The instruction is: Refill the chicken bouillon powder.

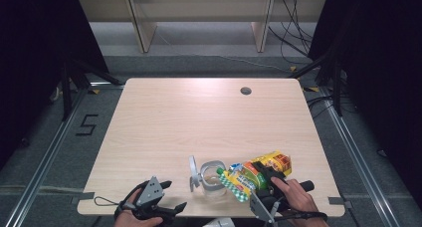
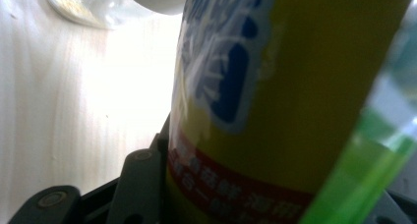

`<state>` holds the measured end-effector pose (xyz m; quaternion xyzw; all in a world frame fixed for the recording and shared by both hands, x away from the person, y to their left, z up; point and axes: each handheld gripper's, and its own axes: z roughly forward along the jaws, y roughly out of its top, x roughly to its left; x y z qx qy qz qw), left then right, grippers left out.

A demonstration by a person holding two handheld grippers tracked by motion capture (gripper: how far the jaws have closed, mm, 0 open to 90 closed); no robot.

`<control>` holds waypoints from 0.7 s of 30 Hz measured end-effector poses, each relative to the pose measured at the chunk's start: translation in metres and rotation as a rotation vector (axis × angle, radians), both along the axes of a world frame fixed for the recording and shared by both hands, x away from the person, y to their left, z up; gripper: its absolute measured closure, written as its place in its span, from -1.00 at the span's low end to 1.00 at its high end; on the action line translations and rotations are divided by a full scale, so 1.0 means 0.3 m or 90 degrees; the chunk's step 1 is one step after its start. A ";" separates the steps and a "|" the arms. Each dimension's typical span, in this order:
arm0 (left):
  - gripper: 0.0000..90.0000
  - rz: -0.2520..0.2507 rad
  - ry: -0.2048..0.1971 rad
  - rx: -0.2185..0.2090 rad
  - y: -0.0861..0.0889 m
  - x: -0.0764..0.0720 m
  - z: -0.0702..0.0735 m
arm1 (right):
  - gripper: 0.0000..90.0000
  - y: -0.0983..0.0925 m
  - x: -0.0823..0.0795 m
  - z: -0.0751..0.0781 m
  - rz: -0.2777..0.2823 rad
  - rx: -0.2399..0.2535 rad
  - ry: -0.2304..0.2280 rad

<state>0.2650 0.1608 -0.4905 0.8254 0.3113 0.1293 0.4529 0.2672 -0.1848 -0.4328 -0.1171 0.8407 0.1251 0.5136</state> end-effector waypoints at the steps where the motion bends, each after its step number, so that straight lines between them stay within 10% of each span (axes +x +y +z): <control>1: -0.63 0.000 0.000 0.000 0.000 0.000 0.000 | 0.25 -0.001 -0.007 -0.007 -0.020 0.008 0.002; 21: -0.63 -0.012 -0.010 0.012 0.004 0.006 -0.002 | 0.26 0.039 -0.035 -0.003 -0.003 -0.128 -0.107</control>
